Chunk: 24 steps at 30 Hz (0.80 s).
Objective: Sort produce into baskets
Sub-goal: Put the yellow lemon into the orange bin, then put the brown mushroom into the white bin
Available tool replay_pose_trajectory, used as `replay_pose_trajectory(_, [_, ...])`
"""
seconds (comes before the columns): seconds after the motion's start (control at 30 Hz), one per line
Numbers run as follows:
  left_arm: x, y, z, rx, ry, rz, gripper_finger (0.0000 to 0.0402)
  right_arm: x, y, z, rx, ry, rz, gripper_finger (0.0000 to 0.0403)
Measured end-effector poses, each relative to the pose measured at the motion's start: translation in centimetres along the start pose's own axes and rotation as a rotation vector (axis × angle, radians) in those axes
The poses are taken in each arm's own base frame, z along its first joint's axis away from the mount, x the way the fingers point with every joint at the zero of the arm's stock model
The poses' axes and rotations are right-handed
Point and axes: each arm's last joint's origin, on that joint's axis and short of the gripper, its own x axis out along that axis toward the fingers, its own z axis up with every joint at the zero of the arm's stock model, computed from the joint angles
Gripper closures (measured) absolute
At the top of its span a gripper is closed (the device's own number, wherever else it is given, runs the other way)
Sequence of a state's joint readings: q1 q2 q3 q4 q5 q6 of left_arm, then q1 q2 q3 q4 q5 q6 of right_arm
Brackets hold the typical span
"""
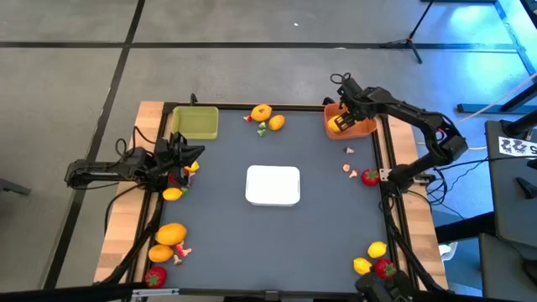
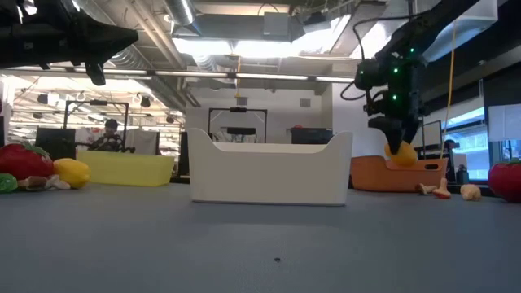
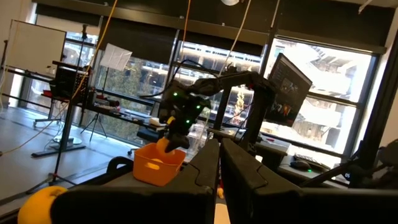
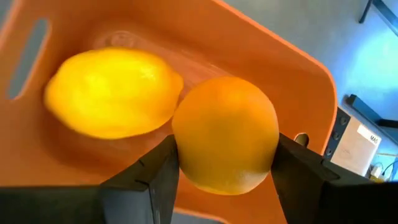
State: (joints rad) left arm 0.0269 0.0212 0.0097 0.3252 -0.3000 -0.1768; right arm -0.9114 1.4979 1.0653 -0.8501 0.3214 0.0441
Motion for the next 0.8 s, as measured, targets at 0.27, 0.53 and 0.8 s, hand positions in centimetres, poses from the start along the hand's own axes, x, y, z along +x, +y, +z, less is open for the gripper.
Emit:
replay_pose_trajectory(0.27, [0.0,0.0,0.0,0.0,0.0,0.0,0.0389,1.4,0.0,0.6,-0.002,0.009,-0.033,0.0192])
replay_pose_trajectory(0.53, [0.0,0.0,0.0,0.0,0.0,0.0,0.0389,1.5,0.0,0.5,-0.024,0.016,-0.056,0.0119])
replay_pose_trajectory(0.8, [0.0,0.0,0.0,0.0,0.0,0.0,0.0389,-0.3,0.8,-0.5,-0.084,0.031,-0.032,0.0084])
